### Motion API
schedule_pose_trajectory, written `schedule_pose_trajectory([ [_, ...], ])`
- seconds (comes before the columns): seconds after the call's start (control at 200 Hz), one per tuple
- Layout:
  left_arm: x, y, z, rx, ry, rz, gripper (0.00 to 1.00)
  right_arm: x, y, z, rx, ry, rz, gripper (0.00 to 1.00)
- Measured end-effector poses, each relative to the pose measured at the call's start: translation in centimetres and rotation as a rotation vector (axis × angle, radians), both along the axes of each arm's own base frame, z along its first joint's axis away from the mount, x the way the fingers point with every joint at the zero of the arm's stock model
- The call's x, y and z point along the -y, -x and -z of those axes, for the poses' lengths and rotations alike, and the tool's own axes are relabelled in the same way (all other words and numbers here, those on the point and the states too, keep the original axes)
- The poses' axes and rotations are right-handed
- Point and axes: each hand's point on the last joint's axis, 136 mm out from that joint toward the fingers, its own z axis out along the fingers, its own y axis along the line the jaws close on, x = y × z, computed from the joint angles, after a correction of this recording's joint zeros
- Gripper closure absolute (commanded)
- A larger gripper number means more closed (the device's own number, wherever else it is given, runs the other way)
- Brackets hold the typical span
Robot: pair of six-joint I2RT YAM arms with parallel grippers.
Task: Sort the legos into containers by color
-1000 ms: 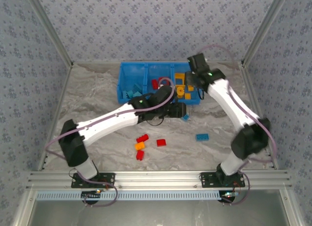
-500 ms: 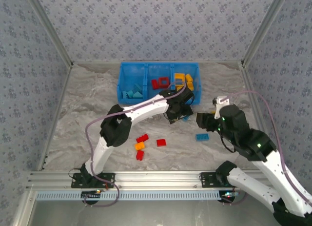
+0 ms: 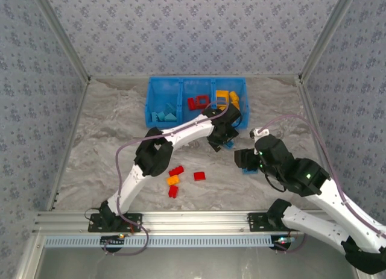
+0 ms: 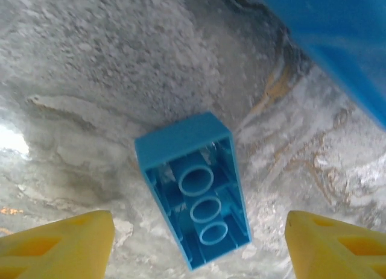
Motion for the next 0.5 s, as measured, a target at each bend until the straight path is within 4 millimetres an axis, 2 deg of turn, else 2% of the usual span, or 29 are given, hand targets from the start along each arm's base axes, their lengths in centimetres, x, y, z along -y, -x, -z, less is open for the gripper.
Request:
schedule_pose_trajectory([
  [0.18,0.2,-0.6,0.9,-0.023,-0.004,-0.054,0.37,-0.4,0.1,0.1,0.005,0.017,-0.011,0.38],
  [0.28,0.1,-0.4,1.6,-0.041,-0.016,-0.073,0.44,-0.3,0.2,-0.2,0.020,0.010,-0.013,0.38],
  [0.5,-0.4,0.0,1.7,-0.071,-0.032,-0.111,0.57,0.3,0.4,-1.0,0.054,-0.010,-0.004,0.38],
])
